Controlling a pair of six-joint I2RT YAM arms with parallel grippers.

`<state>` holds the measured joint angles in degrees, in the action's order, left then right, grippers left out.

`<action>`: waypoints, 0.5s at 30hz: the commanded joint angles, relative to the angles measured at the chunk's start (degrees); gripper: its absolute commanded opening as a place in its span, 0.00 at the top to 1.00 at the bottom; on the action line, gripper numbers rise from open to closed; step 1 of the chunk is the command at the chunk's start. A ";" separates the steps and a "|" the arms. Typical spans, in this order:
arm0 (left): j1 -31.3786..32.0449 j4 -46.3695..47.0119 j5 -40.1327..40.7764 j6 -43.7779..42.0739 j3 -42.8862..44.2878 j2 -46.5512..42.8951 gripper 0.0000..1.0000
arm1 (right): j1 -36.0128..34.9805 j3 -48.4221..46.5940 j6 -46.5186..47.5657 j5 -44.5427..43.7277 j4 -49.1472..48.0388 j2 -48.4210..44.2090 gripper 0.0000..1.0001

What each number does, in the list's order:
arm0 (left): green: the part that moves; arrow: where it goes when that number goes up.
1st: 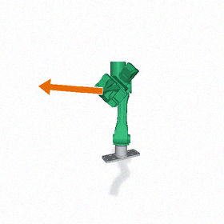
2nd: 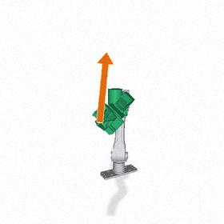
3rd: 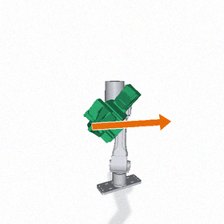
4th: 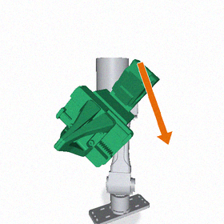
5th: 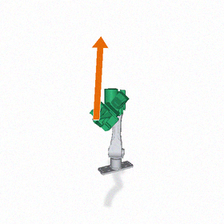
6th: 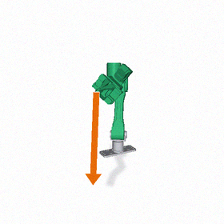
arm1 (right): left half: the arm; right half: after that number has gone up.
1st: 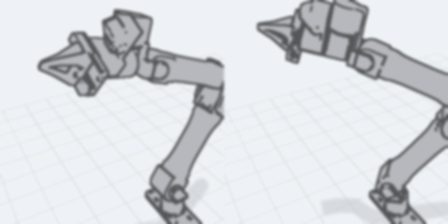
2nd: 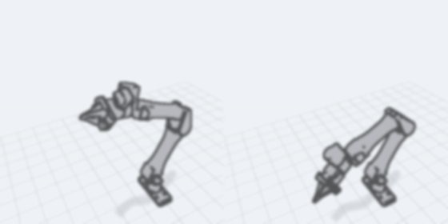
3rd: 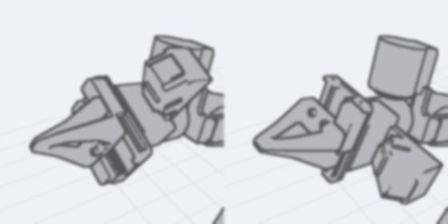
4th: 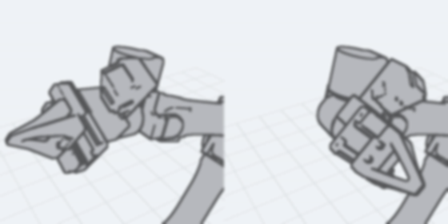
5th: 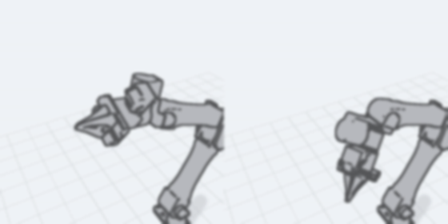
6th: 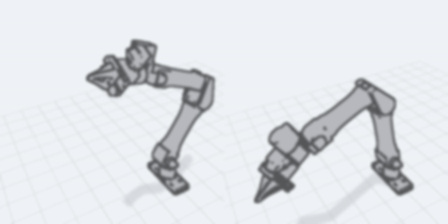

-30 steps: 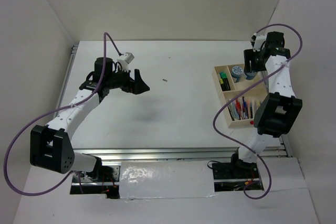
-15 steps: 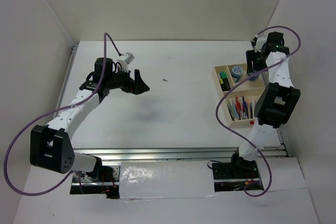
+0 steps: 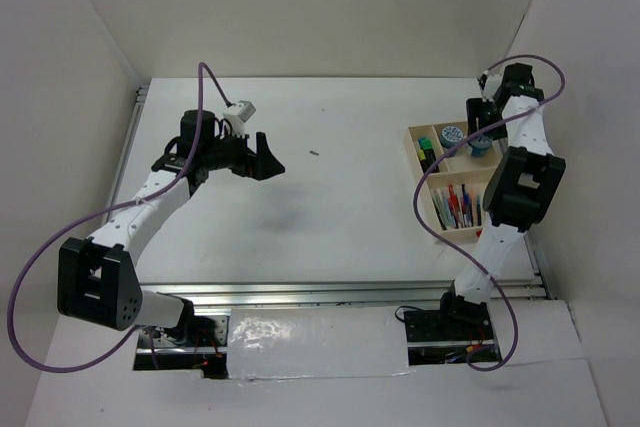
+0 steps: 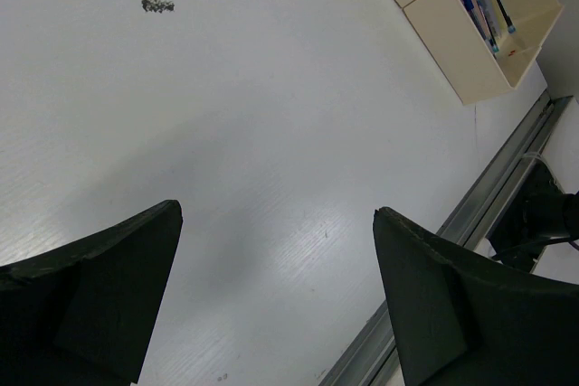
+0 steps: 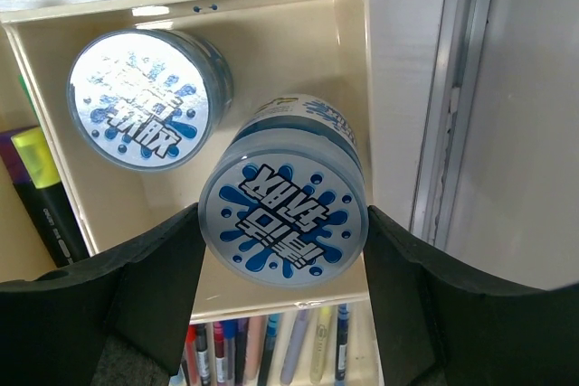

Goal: Sort the stationery into containers
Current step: Place the stationery in the storage box.

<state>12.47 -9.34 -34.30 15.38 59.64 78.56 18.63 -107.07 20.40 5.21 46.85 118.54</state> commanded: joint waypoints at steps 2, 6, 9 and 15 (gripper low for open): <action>-0.16 1.87 -0.06 0.27 -0.05 0.10 0.01 | -0.18 -3.85 -1.59 0.41 -0.01 0.72 0.52; -0.34 1.61 0.12 0.27 0.04 0.62 0.01 | -0.44 -3.59 -2.12 1.03 -0.18 1.87 0.51; -0.78 1.35 -0.15 0.62 0.39 0.89 0.01 | -0.53 -3.50 -2.47 0.94 0.08 2.74 0.44; -1.22 1.52 -0.59 0.79 0.31 1.24 0.01 | -0.88 -3.41 -2.65 0.50 0.61 3.98 0.31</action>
<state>11.75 -9.39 -34.17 15.40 59.64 79.75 18.28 -107.63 18.44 5.37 47.44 123.04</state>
